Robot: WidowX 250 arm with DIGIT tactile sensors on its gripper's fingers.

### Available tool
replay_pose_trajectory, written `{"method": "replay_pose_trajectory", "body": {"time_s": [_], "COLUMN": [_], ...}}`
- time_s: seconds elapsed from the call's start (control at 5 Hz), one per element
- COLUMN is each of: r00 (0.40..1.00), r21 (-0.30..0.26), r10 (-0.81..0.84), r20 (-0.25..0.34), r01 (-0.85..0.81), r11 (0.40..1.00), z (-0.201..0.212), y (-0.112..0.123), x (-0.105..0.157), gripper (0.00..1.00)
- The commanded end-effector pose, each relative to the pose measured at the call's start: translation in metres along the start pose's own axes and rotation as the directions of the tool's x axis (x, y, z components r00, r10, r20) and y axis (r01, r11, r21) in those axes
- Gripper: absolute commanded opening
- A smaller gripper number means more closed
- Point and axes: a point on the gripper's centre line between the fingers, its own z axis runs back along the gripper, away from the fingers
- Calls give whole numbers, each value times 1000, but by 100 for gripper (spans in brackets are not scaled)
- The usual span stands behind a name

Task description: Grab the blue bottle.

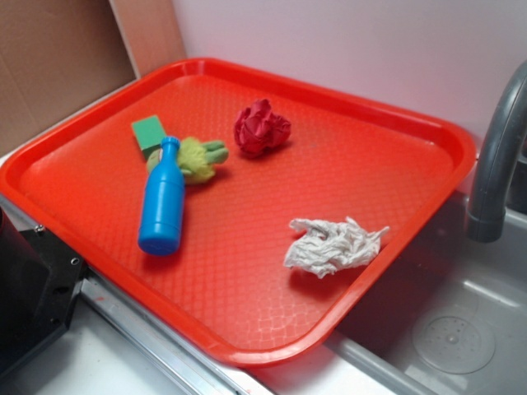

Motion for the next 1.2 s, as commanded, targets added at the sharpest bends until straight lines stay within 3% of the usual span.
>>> {"method": "replay_pose_trajectory", "body": {"time_s": [0.0,0.2,0.4,0.6,0.8,1.0], "r00": [1000,973,898,755,696,691], "r21": [0,-24,-3,-54,-45,-58], "r10": [0,230,433,640,687,681], "r20": [0,3,85,141,208,243], "r01": [0,-230,-434,-640,-695,-691], "r11": [1000,973,901,766,718,721], "z": [0,-16,-29,-49,-81,-109], "y": [0,2,0,1,1,1], "x": [0,6,6,6,11,17], "gripper": [100,100,100,100,100,100]}}
